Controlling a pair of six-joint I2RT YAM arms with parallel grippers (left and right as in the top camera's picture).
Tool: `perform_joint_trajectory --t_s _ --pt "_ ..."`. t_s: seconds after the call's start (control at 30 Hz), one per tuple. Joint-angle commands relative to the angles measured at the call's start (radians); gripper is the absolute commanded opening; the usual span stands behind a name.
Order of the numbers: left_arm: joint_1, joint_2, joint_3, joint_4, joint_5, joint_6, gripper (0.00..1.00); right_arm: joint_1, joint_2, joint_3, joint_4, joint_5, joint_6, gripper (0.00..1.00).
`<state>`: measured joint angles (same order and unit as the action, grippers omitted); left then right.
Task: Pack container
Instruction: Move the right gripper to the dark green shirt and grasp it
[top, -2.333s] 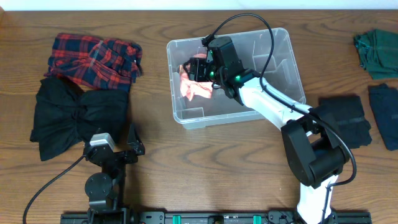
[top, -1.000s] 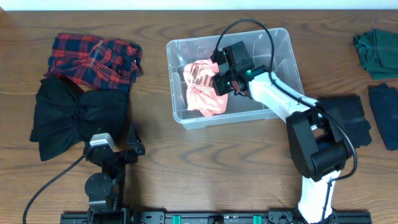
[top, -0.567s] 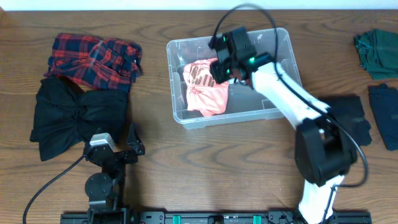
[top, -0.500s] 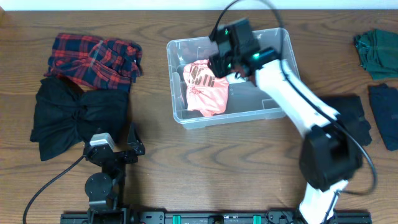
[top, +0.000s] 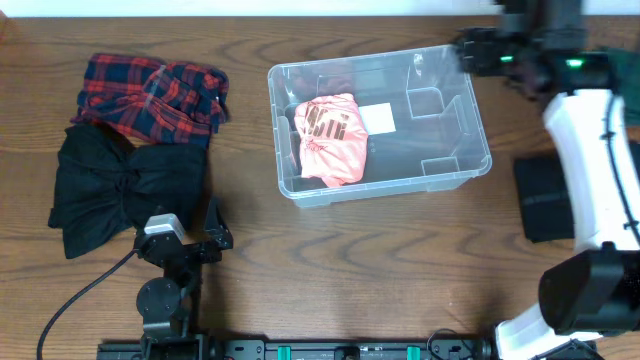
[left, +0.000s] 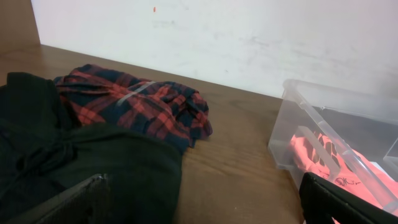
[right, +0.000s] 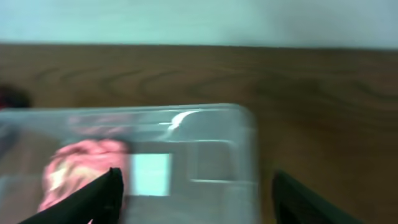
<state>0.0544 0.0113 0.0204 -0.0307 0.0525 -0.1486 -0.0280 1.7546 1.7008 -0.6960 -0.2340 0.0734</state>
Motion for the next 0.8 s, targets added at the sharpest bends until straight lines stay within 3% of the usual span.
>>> perform_joint_trajectory --t_s 0.0,0.3,0.77 --pt "0.002 -0.005 -0.016 -0.037 -0.004 0.018 0.98 -0.124 0.024 0.0 0.008 -0.046 0.008 0.76" --pt "0.002 -0.005 -0.016 -0.037 -0.004 0.018 0.98 -0.43 0.166 0.0 0.051 -0.064 0.064 0.81" --pt "0.002 -0.005 -0.016 -0.037 -0.004 0.018 0.98 -0.686 0.383 0.0 0.266 -0.069 0.106 0.84"
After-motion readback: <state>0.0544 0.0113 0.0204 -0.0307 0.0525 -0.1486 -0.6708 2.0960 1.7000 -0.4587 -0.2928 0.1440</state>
